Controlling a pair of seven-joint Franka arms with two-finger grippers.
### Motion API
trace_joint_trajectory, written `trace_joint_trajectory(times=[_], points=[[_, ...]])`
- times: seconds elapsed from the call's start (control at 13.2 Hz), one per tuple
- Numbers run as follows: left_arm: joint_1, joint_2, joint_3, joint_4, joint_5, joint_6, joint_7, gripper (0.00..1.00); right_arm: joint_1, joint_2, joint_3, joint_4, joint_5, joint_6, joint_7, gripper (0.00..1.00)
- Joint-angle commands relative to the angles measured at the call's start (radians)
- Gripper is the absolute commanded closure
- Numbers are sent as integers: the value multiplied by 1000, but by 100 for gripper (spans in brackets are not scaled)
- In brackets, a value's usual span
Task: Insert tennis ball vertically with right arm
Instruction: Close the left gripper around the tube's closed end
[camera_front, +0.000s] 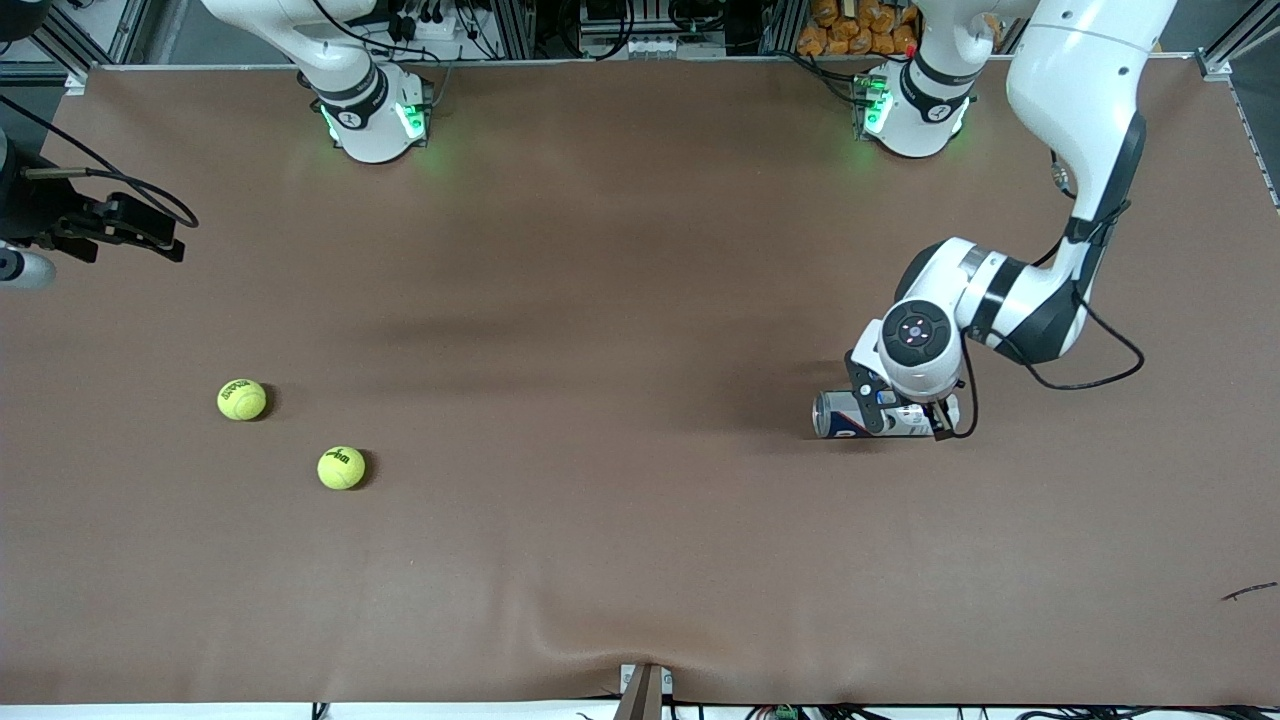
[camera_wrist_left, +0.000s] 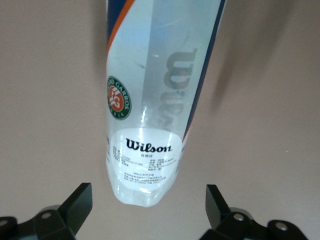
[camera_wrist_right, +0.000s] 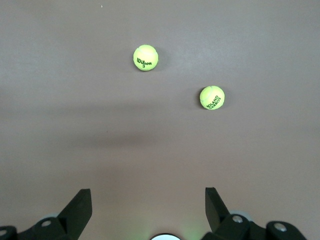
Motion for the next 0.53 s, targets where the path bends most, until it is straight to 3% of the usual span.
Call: trace_joint_trajectory(times=[0.0, 0.45], points=[[-9, 20, -10, 10, 67, 3, 25, 0, -8, -11, 4, -1, -7, 2, 1, 0], [-9, 61, -17, 18, 132, 48, 59, 0, -8, -1, 4, -7, -7, 11, -1, 0]])
